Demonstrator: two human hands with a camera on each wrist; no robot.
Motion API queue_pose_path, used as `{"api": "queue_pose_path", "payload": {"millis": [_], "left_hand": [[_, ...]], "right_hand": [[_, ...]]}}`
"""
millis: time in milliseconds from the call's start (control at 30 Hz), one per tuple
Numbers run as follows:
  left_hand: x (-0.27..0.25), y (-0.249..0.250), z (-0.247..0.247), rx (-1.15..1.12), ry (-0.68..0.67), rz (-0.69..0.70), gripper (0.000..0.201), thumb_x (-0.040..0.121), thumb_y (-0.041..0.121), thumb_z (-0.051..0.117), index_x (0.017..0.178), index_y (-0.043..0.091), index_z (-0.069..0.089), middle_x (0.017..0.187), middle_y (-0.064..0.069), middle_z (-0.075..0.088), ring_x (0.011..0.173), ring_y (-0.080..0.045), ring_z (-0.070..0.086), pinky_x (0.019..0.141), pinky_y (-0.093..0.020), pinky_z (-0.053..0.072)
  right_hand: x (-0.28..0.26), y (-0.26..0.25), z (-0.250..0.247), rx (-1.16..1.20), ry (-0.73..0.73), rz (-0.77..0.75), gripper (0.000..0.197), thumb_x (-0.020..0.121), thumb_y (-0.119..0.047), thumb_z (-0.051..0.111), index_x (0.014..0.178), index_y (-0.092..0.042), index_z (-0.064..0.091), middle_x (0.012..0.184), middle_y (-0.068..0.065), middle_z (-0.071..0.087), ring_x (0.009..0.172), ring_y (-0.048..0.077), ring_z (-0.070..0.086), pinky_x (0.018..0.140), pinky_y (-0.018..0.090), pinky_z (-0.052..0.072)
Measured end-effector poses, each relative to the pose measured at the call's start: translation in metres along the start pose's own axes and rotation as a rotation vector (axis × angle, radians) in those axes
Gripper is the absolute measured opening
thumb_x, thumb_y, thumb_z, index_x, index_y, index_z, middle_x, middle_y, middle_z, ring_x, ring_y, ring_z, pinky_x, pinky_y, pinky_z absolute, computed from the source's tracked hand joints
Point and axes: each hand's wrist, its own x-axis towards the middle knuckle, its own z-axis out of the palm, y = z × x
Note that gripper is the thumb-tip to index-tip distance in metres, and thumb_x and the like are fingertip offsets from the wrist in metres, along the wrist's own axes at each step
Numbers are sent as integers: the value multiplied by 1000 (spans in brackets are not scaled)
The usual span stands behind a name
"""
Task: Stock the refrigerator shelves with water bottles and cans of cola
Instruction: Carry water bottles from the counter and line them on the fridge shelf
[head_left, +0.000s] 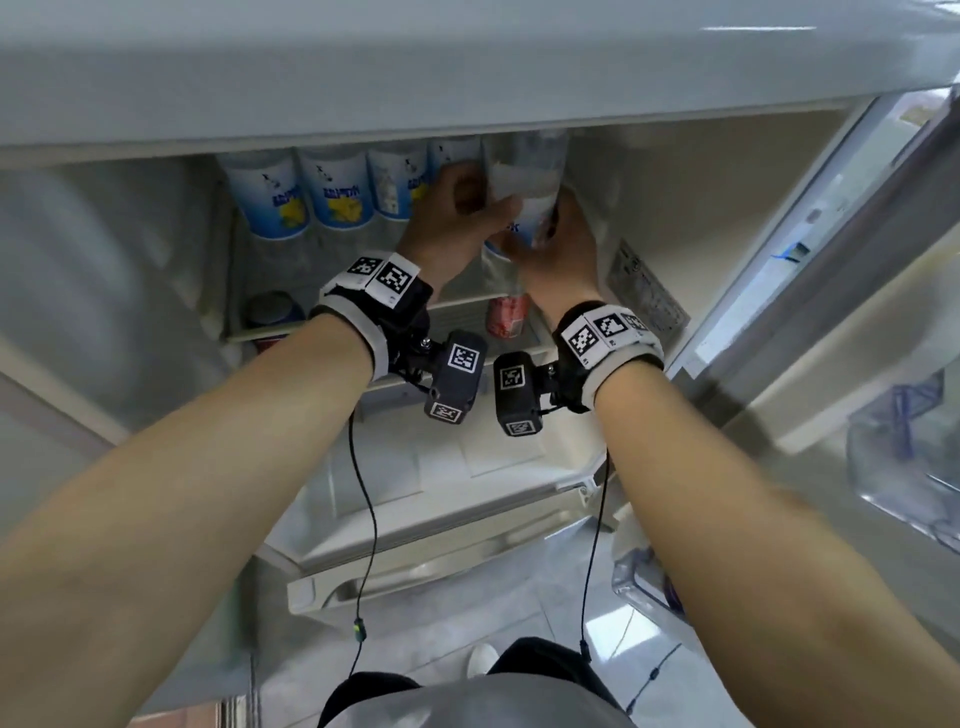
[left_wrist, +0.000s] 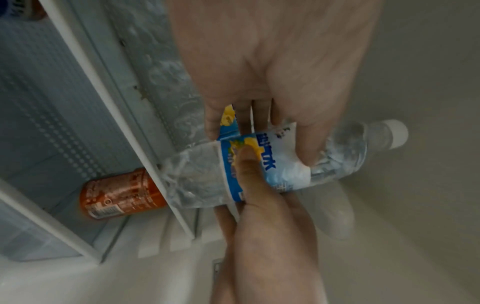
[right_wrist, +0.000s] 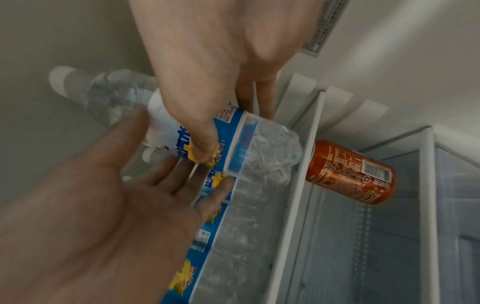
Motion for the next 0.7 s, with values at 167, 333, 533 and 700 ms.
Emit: {"api": "queue_pose_path", "payload": {"millis": [167,333,533,700], "left_hand": [[6,-5,-9,79,-101,-128,19,92,8,59,96,26,63,93,12,68,88,-4,61,82,-29,47],[10,-6,-5,-1,-165,-169,33,91,-1,55,108,27,61,109,9,69,99,-8,62,80,-26,51],[17,-17,1,-25,-119,-170,42,92,-1,53,133,12,53,128,-1,64,112,-14,61,94,-35,53],[17,-22,2,-48,-123,-168,49,88,-20,39,128,6,51,112,2,64,94,-1,63,80,-19,53]], "right_hand": [[18,6,8,37,26,-18,60,75,-24,83,127,-11,55,120,-3,67,103,8,63,86,15,50],[28,10,12,37,31,-14,54,77,-23,80,124,-10,56,115,-2,67,103,12,64,89,25,53],[39,14,10,-7,45,-26,46,80,-19,76,120,-6,58,108,0,67,99,14,63,75,12,47],[38,14,10,8,6,-9,55,76,-21,81,124,-9,57,115,1,67,106,15,64,94,32,54]]}}
